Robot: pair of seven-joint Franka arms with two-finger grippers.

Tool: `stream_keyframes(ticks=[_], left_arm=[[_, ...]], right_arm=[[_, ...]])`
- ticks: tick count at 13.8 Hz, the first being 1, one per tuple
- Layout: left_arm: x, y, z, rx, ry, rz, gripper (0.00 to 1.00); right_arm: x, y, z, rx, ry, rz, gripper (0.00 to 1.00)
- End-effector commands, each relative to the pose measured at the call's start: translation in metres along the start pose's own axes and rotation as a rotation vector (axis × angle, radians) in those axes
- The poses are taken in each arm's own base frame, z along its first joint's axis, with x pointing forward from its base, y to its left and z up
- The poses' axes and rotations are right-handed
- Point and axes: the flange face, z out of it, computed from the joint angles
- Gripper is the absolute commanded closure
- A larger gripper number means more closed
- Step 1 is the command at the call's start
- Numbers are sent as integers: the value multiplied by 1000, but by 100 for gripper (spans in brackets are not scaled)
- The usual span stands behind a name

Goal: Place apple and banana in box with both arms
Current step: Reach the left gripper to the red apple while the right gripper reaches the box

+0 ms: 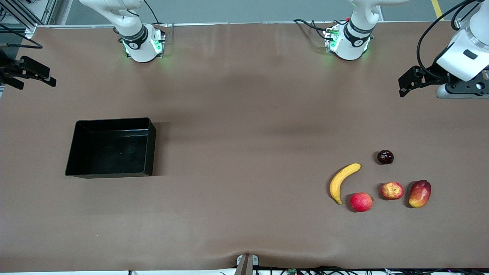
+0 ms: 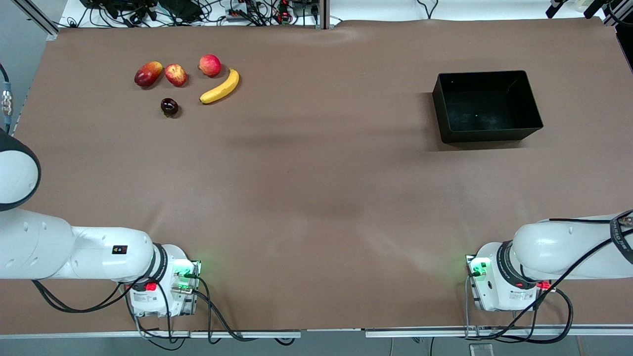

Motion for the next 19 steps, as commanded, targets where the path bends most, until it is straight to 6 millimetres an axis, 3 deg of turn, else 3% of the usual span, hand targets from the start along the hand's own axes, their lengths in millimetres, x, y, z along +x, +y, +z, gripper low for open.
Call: stream_keyframes(ticks=[1, 7, 11, 17, 19], left_arm=[[-1, -1, -2, -10, -7, 14, 0], [6, -2, 7, -12, -22, 8, 0], [24, -12, 20, -19, -40, -2, 0], [81, -53, 110, -26, -68, -69, 0], [106, -76, 160, -33, -55, -104, 0]], right_arm=[[-1, 5, 0, 10, -2, 0, 0], [3, 15, 3, 13, -5, 19, 0], [25, 32, 13, 10, -22, 28, 0], [45, 71, 51, 27, -86, 90, 0], [62, 89, 88, 42, -146, 113, 0]])
